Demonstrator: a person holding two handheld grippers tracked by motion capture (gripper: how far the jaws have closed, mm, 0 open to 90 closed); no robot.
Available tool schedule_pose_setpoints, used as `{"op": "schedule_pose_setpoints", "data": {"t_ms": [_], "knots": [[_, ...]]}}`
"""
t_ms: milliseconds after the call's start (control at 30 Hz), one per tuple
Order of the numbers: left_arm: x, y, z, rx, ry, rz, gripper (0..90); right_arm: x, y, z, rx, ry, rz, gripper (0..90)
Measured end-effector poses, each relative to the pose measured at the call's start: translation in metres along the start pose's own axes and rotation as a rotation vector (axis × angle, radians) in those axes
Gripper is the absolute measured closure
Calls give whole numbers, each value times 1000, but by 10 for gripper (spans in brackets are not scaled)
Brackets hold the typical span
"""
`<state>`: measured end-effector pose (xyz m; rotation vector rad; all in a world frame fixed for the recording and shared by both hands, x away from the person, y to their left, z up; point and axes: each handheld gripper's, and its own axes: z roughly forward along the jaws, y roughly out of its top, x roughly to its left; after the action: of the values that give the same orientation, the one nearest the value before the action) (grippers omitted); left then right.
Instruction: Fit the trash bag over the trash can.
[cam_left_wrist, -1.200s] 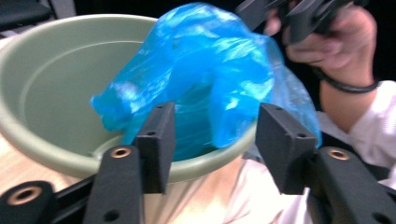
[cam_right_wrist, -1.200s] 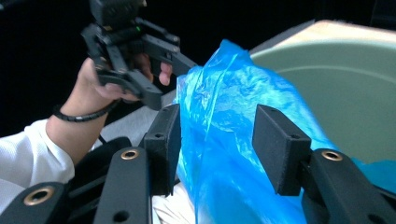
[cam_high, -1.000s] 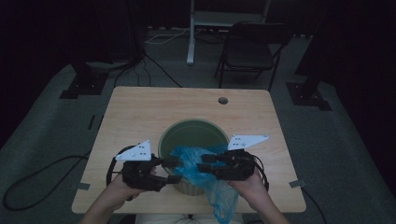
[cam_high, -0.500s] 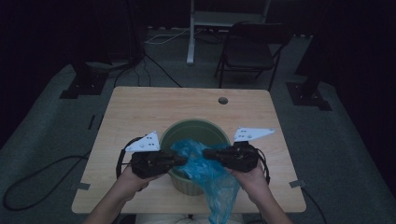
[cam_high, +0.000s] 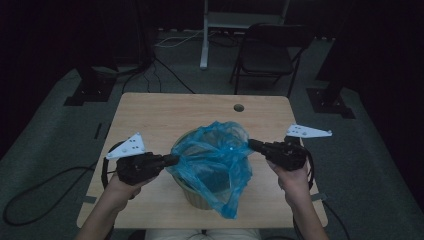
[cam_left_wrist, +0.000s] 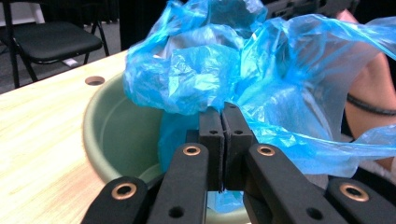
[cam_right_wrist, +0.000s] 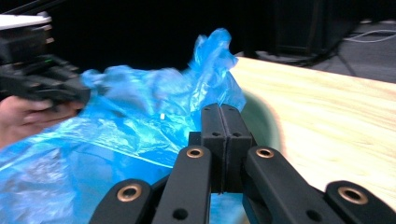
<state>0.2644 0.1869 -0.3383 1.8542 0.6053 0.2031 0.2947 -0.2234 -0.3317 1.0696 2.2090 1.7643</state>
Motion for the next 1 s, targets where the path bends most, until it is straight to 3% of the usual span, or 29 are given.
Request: {"op": "schedule_pose_setpoints", "data": {"t_ms": [133,400,567,633,667,700,733,800,833,1000], "knots": [[6,-3,-9,-11,37,-12,894,-16,0,-8,-25,-33,34,900],[16,-14,-21,-29,58,-51,893,-42,-8,-19,-43,-88,100,900],[18,-16,-23,-25,49,-60,892,-52,-9,-29,-67,-95,130,900],[19,-15,-22,-18,26,-69,890,-52,-8,-29,-66,-83,130,900],[19,-15,-21,-9,5,-71,863,-51,-7,-28,-62,-81,127,900],[19,-14,-19,4,-15,-63,780,-50,-7,-27,-60,-80,122,900],[18,-14,-18,13,-13,-53,672,-50,-5,-26,-58,-77,119,900],[12,-13,-15,57,0,1,544,-49,-2,-24,-56,-76,113,900],[11,-13,-14,66,-6,-3,497,-49,0,-23,-55,-75,109,900],[14,-14,-20,67,-17,-24,448,-48,8,-18,-42,-74,95,900]]}}
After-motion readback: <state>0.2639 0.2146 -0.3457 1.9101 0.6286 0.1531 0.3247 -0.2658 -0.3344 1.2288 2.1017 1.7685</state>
